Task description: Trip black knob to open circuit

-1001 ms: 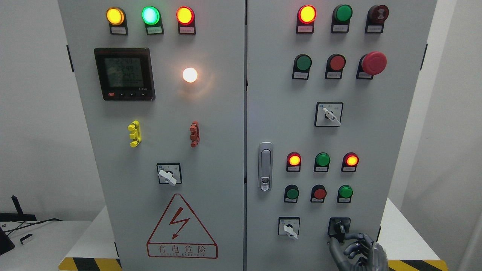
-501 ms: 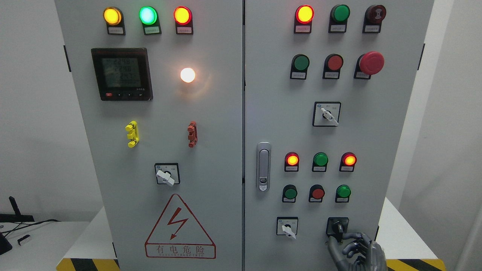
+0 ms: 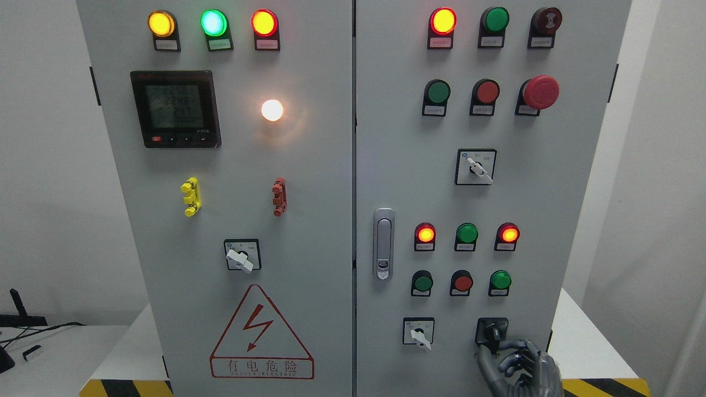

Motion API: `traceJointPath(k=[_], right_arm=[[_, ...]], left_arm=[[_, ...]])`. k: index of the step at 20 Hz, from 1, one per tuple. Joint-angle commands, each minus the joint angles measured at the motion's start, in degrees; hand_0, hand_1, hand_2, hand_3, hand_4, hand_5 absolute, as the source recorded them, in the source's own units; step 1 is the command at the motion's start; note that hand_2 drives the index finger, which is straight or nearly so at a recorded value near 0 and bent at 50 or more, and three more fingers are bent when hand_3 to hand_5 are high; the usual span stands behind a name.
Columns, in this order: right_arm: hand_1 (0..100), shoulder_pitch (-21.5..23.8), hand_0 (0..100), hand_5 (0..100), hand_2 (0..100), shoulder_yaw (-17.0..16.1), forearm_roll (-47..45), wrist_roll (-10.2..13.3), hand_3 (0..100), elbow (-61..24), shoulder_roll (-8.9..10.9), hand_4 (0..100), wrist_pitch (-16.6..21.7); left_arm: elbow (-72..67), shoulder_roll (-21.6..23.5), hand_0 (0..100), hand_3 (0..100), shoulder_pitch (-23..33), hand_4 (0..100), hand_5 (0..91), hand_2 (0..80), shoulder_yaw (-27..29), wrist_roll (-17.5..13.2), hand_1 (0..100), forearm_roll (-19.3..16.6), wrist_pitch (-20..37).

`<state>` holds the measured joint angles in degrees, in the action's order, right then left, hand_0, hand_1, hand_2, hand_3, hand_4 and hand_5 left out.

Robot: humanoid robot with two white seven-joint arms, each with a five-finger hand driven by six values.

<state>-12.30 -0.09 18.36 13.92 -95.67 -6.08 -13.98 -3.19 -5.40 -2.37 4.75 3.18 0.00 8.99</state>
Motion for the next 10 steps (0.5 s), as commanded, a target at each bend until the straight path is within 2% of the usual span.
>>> traceJointPath(k=[1,10], right_arm=[[69,-1.0,28,95,53,-1.1,0.0,0.0,81,1.1,-0.42,83,0.0],[69,-1.1,29,95,53,-1.1,-0.1,0.1,81,1.2,-0.77,84,0.0]], left_arm=[[0.0,0.0,12,0,0.0,0,0.0,0.0,0.0,0.0,39,-1.8,0.0],[0.0,0.0,12,0,0.0,0,0.0,0.0,0.0,0.0,39,-1.8,0.0]])
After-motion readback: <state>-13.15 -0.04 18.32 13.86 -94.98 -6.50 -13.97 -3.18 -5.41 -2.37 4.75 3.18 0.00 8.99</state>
